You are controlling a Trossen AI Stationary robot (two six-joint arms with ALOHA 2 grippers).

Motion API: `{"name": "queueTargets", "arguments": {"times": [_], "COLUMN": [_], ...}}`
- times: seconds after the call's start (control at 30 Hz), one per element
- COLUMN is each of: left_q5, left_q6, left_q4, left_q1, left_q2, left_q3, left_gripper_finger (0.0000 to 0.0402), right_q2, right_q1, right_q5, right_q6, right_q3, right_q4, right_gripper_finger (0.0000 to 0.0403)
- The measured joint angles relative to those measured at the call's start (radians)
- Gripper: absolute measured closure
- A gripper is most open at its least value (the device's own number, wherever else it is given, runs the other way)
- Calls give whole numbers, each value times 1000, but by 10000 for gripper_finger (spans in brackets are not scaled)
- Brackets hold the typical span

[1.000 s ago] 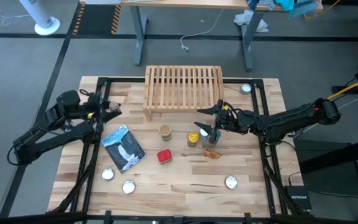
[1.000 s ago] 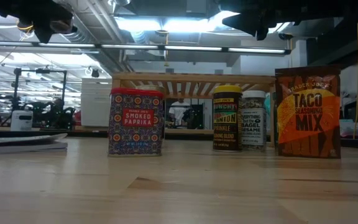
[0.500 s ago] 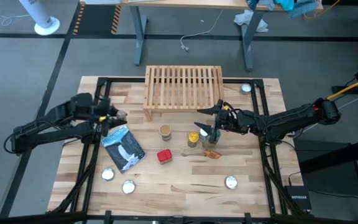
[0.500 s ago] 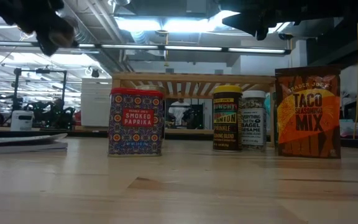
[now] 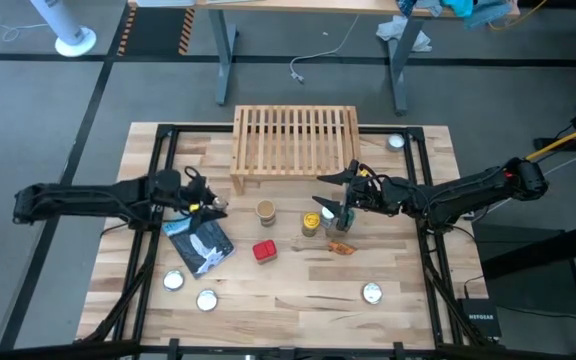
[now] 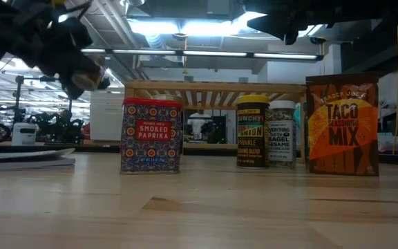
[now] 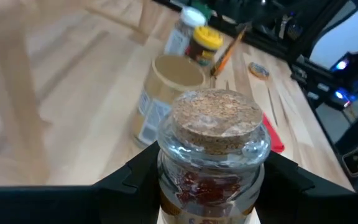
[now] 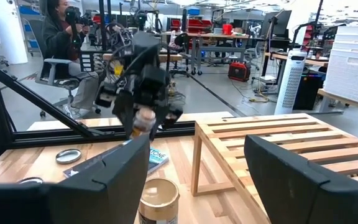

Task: Shelf spices
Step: Remove the transparent seasoning bottle from the shelf

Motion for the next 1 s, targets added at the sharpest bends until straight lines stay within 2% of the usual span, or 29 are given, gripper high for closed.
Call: {"name": "queueTargets", "arguments": {"times": [0.27, 0.5, 0.73, 1.0], "left_q5": [-98, -132, -167, -205], "left_q6": [-48, -84, -102, -103], "left_q4": [208, 227, 341, 578], "left_q1": [-102, -155, -196, -213], "left_q2": [86, 188, 358, 600], "left_q3": [-94, -107, -107, -107], "left_gripper_finger": [225, 225, 225, 225], "right_q2": [0, 0, 0, 0], "right_q1": [0, 0, 0, 0], "right_q5": [0, 0, 0, 0], "right_q6": [0, -3, -3, -4], "right_q3": [0, 0, 0, 0], "right_q4": [0, 1, 0, -1], "right_gripper_finger": [134, 134, 134, 134]}}
